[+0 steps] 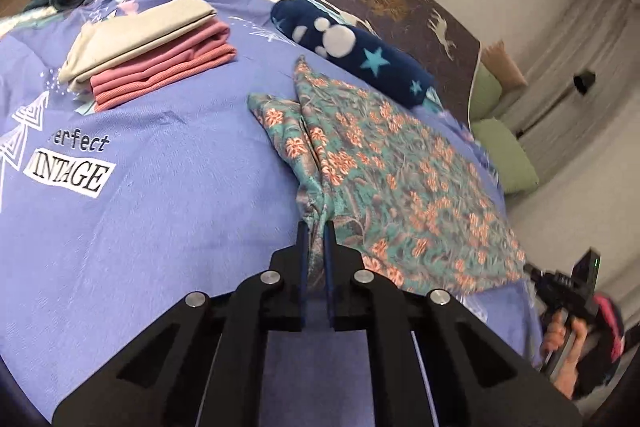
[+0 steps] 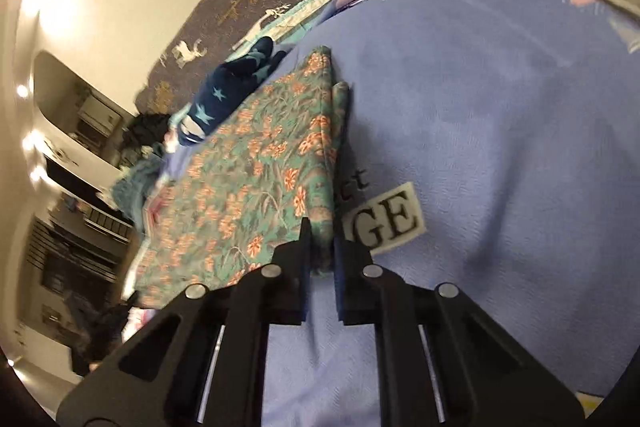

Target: Fold small clothes

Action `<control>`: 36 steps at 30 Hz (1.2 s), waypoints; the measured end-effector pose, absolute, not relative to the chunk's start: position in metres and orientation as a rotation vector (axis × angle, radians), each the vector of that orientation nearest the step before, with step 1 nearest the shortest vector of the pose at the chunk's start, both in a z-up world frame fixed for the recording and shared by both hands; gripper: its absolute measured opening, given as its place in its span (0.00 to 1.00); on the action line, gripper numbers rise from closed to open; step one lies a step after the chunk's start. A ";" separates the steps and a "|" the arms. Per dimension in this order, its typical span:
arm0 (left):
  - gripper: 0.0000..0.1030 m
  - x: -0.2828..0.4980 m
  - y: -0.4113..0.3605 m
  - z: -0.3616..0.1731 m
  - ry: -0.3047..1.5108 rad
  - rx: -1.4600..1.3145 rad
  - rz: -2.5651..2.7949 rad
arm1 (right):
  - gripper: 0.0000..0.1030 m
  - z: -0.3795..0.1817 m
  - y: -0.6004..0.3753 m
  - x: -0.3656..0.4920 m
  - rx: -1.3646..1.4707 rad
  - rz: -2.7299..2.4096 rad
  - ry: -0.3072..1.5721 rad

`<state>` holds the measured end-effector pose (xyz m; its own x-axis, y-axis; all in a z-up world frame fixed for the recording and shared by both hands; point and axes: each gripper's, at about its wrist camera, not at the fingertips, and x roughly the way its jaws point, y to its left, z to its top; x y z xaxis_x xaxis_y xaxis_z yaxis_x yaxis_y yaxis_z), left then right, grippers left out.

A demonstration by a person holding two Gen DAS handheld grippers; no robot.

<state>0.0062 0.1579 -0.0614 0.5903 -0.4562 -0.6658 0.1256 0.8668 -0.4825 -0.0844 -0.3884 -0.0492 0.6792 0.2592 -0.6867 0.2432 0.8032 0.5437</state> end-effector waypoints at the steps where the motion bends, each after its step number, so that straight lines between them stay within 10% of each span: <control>1: 0.01 0.002 0.157 -0.063 0.881 -0.371 -0.329 | 0.09 -0.052 -0.388 -0.083 0.640 0.004 0.853; 11: 0.00 -0.010 0.143 -0.043 0.802 -0.129 -0.203 | 0.27 -0.066 -0.406 -0.087 0.602 -0.024 0.880; 16: 0.37 -0.008 0.026 -0.013 0.758 0.019 -0.517 | 0.29 -0.060 -0.435 -0.056 0.648 0.028 0.878; 26: 0.56 -0.044 -0.218 -0.049 0.720 0.500 -0.939 | 0.47 -0.067 -0.443 0.042 0.625 0.216 0.966; 36: 0.46 -0.039 -0.264 -0.079 0.747 0.562 -0.946 | 0.46 -0.086 -0.451 0.087 0.655 0.356 0.967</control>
